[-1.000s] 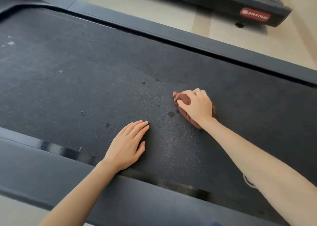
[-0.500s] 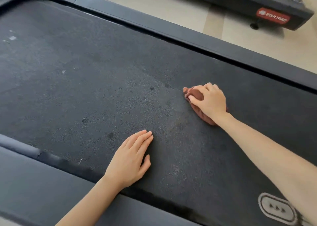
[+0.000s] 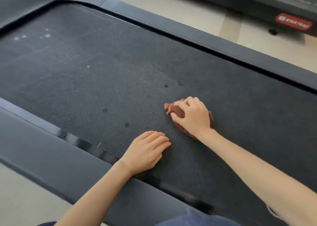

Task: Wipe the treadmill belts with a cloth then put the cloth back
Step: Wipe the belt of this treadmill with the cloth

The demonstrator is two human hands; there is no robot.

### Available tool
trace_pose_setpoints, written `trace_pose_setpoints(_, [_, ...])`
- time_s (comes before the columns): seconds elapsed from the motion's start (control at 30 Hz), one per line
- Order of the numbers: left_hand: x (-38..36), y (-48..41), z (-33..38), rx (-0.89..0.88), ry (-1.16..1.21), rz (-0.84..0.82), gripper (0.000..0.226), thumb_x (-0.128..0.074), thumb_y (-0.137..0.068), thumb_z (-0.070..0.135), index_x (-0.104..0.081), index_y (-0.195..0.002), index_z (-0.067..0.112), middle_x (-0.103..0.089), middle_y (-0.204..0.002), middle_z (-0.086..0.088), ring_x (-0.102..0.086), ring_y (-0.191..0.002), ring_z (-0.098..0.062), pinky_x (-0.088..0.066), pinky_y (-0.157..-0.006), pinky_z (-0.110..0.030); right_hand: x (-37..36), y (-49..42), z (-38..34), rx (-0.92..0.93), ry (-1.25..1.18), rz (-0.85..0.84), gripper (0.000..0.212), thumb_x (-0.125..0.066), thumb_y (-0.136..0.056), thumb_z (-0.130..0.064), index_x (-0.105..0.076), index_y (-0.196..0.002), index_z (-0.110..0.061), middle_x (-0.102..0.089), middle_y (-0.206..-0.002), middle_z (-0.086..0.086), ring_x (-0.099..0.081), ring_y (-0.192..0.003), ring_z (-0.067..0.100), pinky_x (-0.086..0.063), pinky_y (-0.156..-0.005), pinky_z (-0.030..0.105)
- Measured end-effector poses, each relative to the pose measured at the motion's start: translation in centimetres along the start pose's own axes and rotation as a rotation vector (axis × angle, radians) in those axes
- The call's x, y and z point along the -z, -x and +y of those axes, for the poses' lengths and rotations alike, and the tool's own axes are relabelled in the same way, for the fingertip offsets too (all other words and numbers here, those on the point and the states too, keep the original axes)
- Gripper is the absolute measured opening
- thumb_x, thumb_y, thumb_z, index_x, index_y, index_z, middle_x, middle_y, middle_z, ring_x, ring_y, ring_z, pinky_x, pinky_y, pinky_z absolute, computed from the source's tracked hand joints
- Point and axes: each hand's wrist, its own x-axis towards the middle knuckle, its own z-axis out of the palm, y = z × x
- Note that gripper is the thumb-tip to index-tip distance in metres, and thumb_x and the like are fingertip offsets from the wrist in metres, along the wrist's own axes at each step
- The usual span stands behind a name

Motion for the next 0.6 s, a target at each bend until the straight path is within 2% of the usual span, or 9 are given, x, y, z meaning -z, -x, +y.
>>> trace_pose_setpoints(0.07, [0.7, 0.9, 0.1, 0.035, 0.014, 0.064, 0.033, -0.045, -0.079, 0.009, -0.07, -0.1, 0.012, -0.068, -0.103, 0.001, -0.063, -0.102, -0.02, -0.047, -0.091, -0.033, 0.6, 2.9, -2.3, 0.066, -0.023, -0.021, 0.031, -0.063, -0.078, -0.047, -0.067, -0.097, -0.023, -0.059, -0.087, 0.005, -0.054, -0.079, 0.024, -0.043, -0.067, 0.032])
trace_pose_setpoints(0.13, [1.6, 2.5, -0.8, 0.158, -0.011, 0.095, 0.036, -0.046, -0.075, 0.007, -0.069, -0.102, 0.012, -0.067, -0.106, 0.001, -0.061, -0.105, -0.02, -0.043, -0.095, -0.032, 1.0, 5.8, -4.1, 0.129, -0.071, -0.051, 0.031, -0.059, -0.078, -0.05, -0.066, -0.096, -0.026, -0.059, -0.088, 0.002, -0.053, -0.079, 0.021, -0.043, -0.066, 0.031])
trace_pose_setpoints(0.23, [3.0, 5.6, -4.1, 0.423, -0.103, 0.063, 0.042, -0.041, -0.077, 0.013, -0.066, -0.11, 0.007, -0.064, -0.115, -0.006, -0.059, -0.112, -0.026, -0.037, -0.101, -0.035, 1.2, 7.9, -4.9, 0.29, -0.129, -0.099, 0.032, -0.056, -0.078, -0.053, -0.066, -0.096, -0.029, -0.059, -0.089, -0.001, -0.053, -0.08, 0.018, -0.045, -0.066, 0.029])
trace_pose_setpoints(0.3, [3.9, 7.5, -6.2, 0.623, -0.118, 0.008, 0.052, -0.036, -0.081, 0.026, -0.058, -0.122, 0.003, -0.058, -0.127, -0.01, -0.052, -0.122, -0.028, -0.034, -0.107, -0.041, 1.0, 6.4, -3.9, 0.348, -0.153, -0.118, 0.033, -0.058, -0.078, -0.053, -0.068, -0.097, -0.028, -0.059, -0.089, -0.001, -0.054, -0.08, 0.018, -0.047, -0.066, 0.03])
trace_pose_setpoints(0.4, [4.0, 8.9, -7.5, 0.788, -0.093, -0.046, 0.068, -0.028, -0.081, 0.043, -0.049, -0.132, 0.004, -0.049, -0.138, -0.01, -0.039, -0.133, -0.028, -0.03, -0.11, -0.046, 0.4, 1.8, -2.3, 0.212, -0.141, -0.06, 0.033, -0.065, -0.077, -0.049, -0.069, -0.1, -0.026, -0.06, -0.088, 0.001, -0.056, -0.083, 0.023, -0.048, -0.069, 0.035])
trace_pose_setpoints(0.47, [3.6, 9.0, -7.5, 0.807, -0.109, -0.05, 0.072, -0.026, -0.08, 0.048, -0.049, -0.133, 0.005, -0.047, -0.14, -0.01, -0.036, -0.135, -0.028, -0.03, -0.111, -0.045, -0.4, -1.7, -1.2, 0.055, -0.096, -0.022, 0.032, -0.066, -0.079, -0.048, -0.068, -0.102, -0.027, -0.059, -0.092, 0.003, -0.054, -0.089, 0.025, -0.046, -0.074, 0.036])
trace_pose_setpoints(0.6, [3.2, 8.9, -7.4, 0.801, -0.127, -0.05, 0.073, -0.026, -0.079, 0.049, -0.049, -0.133, 0.005, -0.046, -0.14, -0.012, -0.035, -0.135, -0.029, -0.03, -0.111, -0.044, -1.7, -5.4, -0.2, -0.197, 0.066, -0.021, 0.039, -0.054, -0.085, -0.053, -0.062, -0.111, -0.026, -0.058, -0.103, 0.008, -0.05, -0.098, 0.03, -0.041, -0.08, 0.037])
